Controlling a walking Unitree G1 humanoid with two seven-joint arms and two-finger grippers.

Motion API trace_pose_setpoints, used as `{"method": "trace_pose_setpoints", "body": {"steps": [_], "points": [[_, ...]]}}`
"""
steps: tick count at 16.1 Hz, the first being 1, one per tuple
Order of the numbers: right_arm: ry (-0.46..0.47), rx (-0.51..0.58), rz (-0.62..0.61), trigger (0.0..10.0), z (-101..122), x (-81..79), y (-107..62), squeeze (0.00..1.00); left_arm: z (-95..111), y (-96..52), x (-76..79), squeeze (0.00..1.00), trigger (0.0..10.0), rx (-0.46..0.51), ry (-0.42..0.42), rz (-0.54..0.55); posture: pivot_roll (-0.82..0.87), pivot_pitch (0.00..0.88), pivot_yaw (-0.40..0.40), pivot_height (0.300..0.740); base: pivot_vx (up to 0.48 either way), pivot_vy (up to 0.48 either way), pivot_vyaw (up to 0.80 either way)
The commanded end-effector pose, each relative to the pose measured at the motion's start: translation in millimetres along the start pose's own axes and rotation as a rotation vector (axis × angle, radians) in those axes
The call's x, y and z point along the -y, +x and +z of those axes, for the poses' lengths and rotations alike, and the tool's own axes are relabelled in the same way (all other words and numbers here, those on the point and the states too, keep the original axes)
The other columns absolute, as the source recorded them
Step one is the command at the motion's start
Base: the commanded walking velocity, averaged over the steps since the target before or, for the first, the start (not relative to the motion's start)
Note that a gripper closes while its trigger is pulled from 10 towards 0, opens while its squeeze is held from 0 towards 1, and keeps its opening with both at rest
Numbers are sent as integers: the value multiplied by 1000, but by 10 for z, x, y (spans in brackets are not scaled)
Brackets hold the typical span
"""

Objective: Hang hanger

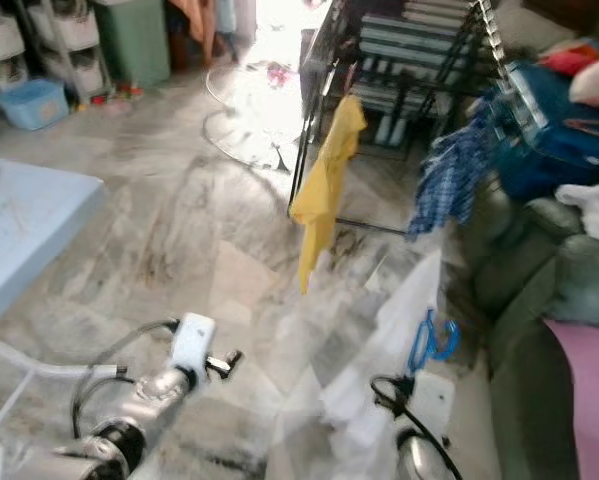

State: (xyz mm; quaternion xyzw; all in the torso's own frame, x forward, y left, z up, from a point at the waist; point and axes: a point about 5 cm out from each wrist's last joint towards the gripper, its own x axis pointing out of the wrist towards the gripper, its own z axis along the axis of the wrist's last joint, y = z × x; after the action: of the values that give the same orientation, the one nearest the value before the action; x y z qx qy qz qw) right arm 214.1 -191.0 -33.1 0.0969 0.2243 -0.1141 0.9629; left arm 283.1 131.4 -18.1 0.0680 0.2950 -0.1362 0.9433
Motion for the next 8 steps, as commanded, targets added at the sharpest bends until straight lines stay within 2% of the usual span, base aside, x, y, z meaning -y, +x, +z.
{"method": "trace_pose_setpoints", "body": {"steps": [1, 8], "points": [[-4, 66, 6, 10000, 137, 31, 29, 0, 14, 8, 21, 0, 10000, -4, 15, -11, 57, 0, -100, 740, 472, 0, 0], [0, 52, 70, 10000, 89, -117, 2, 0, -29, -11, -26, 0, 10000, -15, 39, -2, 57, 0, -94, 740, 462, 0, 0]]}}
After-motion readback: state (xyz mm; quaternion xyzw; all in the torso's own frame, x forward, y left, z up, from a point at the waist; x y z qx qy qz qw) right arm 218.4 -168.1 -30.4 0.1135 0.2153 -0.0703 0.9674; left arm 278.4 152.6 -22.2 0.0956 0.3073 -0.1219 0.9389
